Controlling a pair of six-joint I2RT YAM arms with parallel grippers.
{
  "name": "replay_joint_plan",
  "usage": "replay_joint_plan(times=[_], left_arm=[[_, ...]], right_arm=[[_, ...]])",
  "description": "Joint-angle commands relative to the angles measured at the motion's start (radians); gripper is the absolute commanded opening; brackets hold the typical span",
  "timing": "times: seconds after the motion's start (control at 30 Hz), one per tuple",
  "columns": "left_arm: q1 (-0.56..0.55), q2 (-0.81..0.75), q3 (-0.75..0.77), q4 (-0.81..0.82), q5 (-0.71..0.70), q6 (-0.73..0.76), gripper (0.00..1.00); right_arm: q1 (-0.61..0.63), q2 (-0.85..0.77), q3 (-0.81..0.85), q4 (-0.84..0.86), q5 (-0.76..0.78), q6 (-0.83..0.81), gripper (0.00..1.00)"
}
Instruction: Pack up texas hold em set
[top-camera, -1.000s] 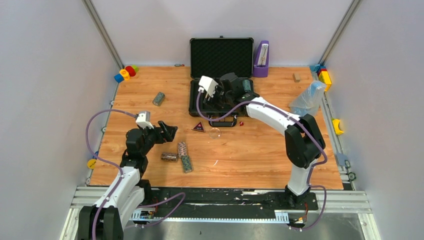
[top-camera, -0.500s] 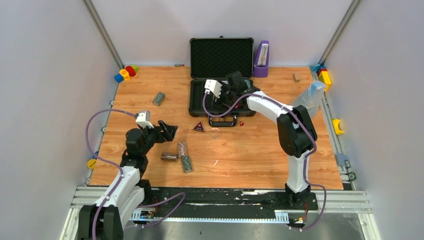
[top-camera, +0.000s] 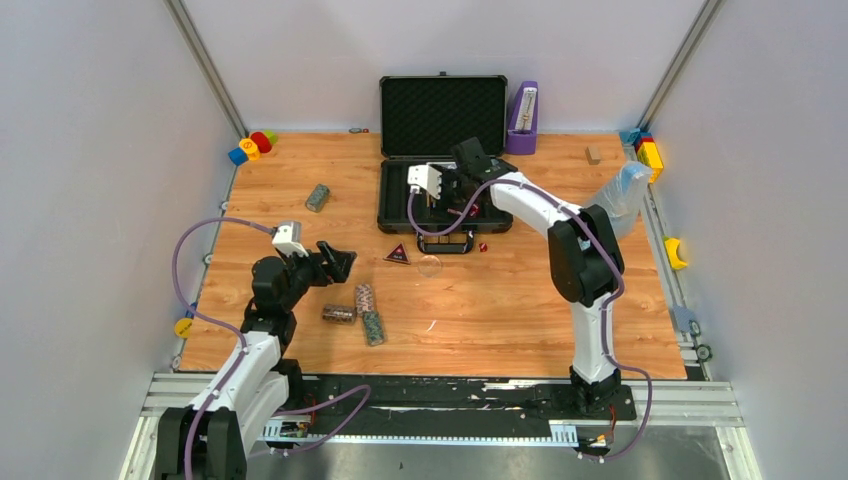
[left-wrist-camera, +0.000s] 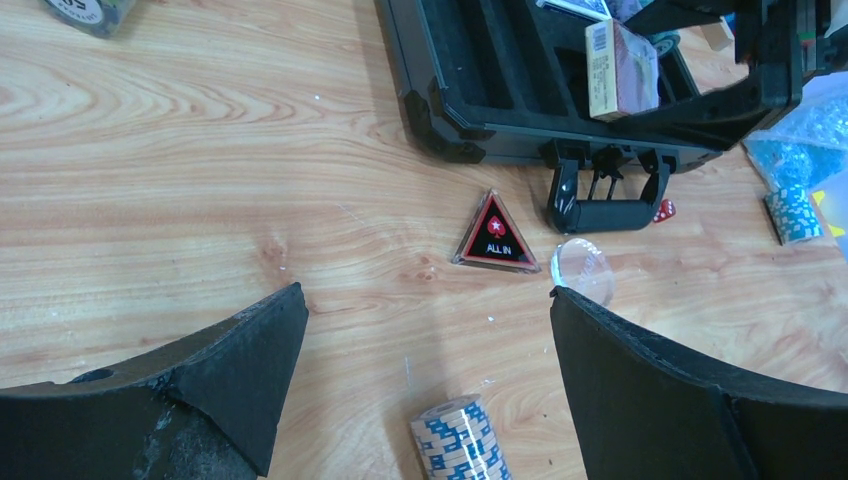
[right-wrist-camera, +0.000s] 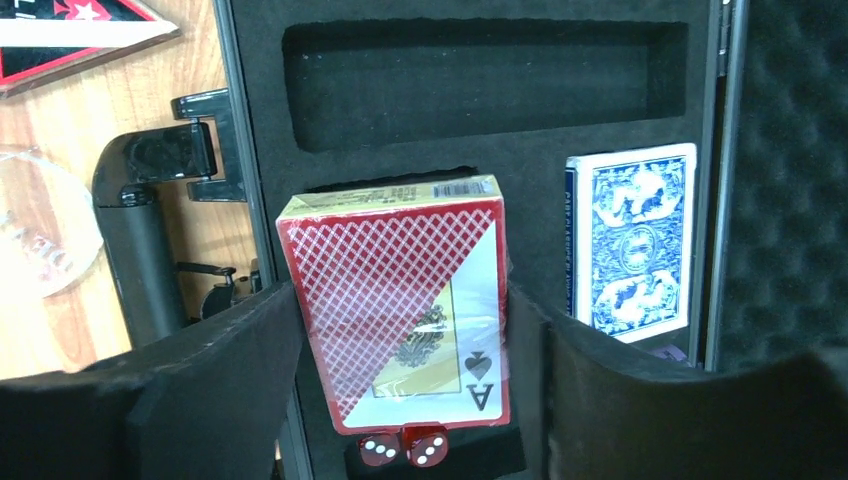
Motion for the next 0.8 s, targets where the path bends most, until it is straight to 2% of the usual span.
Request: replay_joint_plan(times=[0.0,0.07,0.33,0.43,0.5,0.63,0.67,0.7,0.73,0.77], left_arm=[[0.004,-0.002,0.021,0.045,0.026,0.015,1.00],[0.005,-0.012,0.018,0.042,0.027,0.018,1.00],[0.004,-0.002,0.019,0.051,0.036,0.023,1.00],[0.004,0.020,0.024,0.066,0.048,0.023,1.00],[0.004,0.030,0.026,0.073,0.055,0.022,1.00],[0.004,0.022,0.024,0.072,0.061,0.023,1.00],[0.004,0.016,0.023,0.069,0.060,0.024,1.00],[0.004,0.001,0.023,0.059,0.053,0.026,1.00],[0.004,-0.008,0.021,0.053,0.049,0.027,1.00],[0.004,-0.028,0.018,0.041,0.041,0.028,1.00]], right_arm=[[-0.005,0.023,0.069,-0.121,-0.008,0.015,0.97],[-0.006,0.016,0.090,-0.119,-0.024,0.051,1.00],[-0.014,-0.092,0.088,-0.036,-0.121,0.248,1.00],[-0.014,-0.094,0.112,0.076,-0.118,0.453,1.00],[-0.012,-0.068,0.154,0.132,-0.033,0.652,1.00],[-0.012,0.075,0.391,-0.044,0.039,0.928,1.00],[-0.008,0.075,0.390,-0.048,0.041,0.971,0.96],[0.000,0.067,0.356,-0.022,0.051,1.005,0.89],[0.010,0.050,0.305,0.019,0.098,1.053,0.82],[0.025,0.036,0.254,0.067,0.166,1.087,0.80]])
